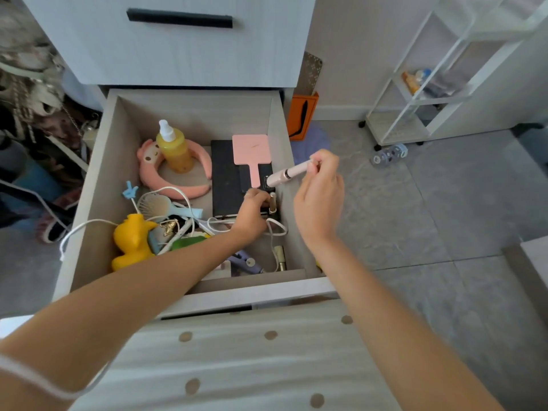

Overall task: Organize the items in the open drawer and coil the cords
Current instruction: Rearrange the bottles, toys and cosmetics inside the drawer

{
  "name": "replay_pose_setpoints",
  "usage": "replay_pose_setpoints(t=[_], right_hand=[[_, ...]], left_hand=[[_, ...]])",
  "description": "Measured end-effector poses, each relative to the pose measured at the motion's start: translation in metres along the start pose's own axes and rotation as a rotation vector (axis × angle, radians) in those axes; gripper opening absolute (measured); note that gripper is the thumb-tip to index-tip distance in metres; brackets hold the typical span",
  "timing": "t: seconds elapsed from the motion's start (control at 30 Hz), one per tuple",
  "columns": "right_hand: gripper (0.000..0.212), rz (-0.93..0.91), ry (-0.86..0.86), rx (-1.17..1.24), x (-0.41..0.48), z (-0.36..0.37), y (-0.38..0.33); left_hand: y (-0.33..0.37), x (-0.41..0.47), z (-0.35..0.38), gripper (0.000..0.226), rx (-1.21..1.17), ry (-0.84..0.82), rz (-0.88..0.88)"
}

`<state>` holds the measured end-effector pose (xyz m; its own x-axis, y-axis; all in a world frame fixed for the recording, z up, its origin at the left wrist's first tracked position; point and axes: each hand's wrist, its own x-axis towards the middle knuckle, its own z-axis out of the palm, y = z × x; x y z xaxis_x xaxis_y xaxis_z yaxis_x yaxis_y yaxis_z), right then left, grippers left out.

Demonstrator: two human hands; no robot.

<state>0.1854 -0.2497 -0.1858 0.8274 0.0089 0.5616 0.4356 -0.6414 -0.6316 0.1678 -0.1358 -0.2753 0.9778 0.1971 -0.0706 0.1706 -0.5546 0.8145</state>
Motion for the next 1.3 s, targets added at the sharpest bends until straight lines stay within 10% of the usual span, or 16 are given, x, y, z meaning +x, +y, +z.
replay_pose_setpoints(t=[0.47,0.73,1.3], right_hand=[[0.014,-0.063,-0.089,0.024,0.0,0.0,0.004],[0.009,-0.357,-0.366,-0.16,0.007,0.006,0.004],[0.021,-0.675,-0.928,-0.708,0.017,0.021,-0.015]], left_hand=[[0.002,-0.001,-0.013,0.019,0.466,-0.083,0.01],[-0.027,-0.03,-0.065,0.034,0.607,-0.739,0.304],[-0.035,-0.037,-0.085,0.014,0.58,-0.463,0.254]])
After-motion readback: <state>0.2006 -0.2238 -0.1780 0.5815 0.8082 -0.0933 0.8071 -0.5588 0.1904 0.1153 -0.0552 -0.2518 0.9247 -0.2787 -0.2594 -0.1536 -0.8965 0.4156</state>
